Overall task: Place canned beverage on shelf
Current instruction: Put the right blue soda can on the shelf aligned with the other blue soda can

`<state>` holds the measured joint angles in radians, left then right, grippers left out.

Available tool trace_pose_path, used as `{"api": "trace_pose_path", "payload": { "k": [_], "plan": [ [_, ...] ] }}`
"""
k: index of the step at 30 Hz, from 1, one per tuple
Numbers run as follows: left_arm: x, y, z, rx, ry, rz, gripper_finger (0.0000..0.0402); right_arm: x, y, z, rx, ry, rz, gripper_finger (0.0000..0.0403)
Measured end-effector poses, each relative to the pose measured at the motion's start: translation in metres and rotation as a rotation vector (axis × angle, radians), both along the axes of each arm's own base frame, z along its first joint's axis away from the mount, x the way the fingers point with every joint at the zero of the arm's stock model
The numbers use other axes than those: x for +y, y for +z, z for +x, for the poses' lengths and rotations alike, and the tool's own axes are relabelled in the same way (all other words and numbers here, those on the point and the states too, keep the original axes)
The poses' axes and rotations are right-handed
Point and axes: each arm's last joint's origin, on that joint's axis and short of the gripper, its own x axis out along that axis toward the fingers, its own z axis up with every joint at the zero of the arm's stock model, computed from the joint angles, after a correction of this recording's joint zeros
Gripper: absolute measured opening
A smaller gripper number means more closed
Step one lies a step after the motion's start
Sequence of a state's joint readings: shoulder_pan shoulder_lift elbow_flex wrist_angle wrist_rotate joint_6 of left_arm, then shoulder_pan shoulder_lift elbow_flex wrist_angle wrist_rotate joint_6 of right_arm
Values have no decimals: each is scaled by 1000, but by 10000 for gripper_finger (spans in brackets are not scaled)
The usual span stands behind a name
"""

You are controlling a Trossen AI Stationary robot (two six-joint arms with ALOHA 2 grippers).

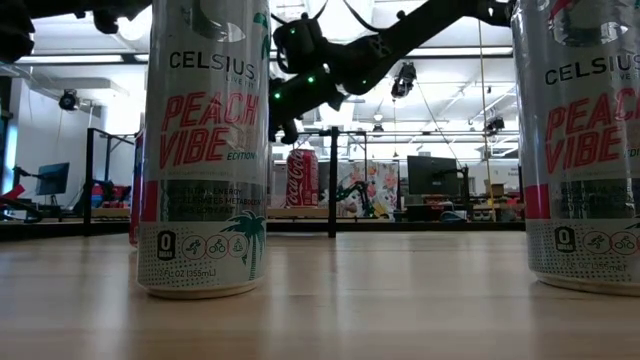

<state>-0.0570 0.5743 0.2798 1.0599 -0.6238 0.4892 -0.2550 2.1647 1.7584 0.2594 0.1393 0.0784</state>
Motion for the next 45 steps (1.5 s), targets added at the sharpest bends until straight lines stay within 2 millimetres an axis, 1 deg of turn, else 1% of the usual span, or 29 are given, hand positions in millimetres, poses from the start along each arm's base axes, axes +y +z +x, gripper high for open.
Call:
{"api": "trace_pose_path", "payload": {
  "k": [9,22,29,37,45],
  "plan": [
    [1,-1,0,9,31,-29,310,-2,0,-1,-4,-58,3,210],
    [1,-1,0,9,31,-29,310,-2,-7,-3,46,-105,20,210],
    [1,-1,0,9,31,-29,310,-2,-12,-5,82,-111,47,210],
    [1,-1,0,10,31,-29,310,-1,-9,-3,51,-104,27,210],
    [1,-1,0,15,35,-24,310,1,-25,-8,-5,-107,30,210]
  ]
}}
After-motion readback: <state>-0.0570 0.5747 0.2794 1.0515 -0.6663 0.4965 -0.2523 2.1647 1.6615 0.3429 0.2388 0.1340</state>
